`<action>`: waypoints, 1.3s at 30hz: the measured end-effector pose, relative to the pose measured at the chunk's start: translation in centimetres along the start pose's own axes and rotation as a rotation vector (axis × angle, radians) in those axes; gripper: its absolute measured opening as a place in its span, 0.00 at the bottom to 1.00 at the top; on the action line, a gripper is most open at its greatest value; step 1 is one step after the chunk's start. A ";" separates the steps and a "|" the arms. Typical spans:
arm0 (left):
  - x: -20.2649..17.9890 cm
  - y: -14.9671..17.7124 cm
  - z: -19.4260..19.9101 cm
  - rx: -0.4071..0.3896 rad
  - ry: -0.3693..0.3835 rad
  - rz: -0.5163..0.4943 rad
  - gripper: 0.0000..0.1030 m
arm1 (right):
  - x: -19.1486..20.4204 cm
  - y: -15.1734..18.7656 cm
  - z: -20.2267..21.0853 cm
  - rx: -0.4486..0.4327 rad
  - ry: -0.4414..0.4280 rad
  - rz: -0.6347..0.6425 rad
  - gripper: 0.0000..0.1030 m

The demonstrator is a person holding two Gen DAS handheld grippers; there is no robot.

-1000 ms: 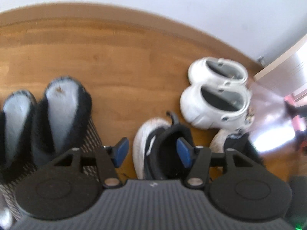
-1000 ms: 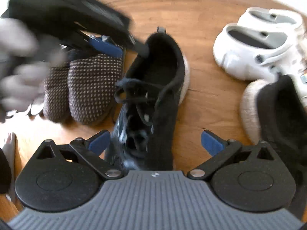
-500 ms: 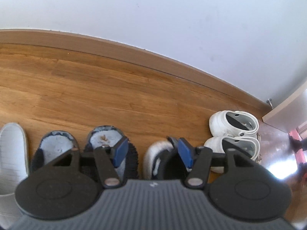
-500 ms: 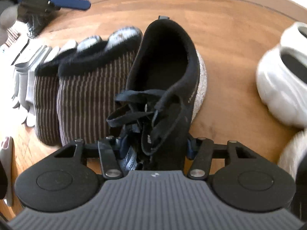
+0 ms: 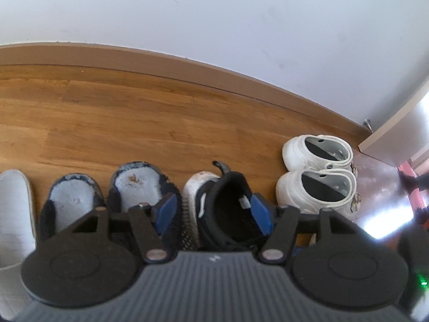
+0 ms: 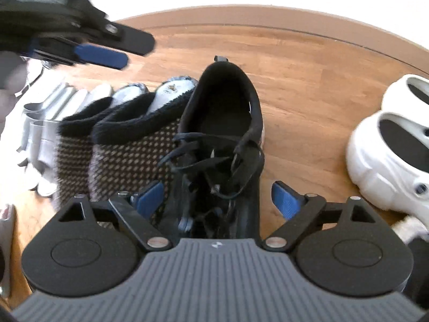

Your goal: Organize scattered shoes

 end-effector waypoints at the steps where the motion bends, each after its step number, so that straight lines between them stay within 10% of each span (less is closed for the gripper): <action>1: -0.2 0.1 0.0 0.003 -0.001 -0.006 0.58 | -0.1 0.2 0.7 -0.002 -0.001 -0.004 0.86; 29: -16.0 10.1 -0.9 0.226 0.195 -0.191 0.71 | -8.4 13.3 20.8 -0.130 0.278 -0.369 0.86; 39: -22.4 10.9 -5.5 0.347 0.258 -0.041 0.74 | -11.4 16.8 23.0 -0.153 0.337 -0.429 0.86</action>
Point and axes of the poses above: each gripper's, at about its wrist camera, not at the fingertips, and z roughly against the way its jaws point, x to its left, y to its underside, the point moved 9 cm from there along -z, roughly the way its jaws point, and after that the axes turned 10 degrees about -y, right-handed, at the moved point
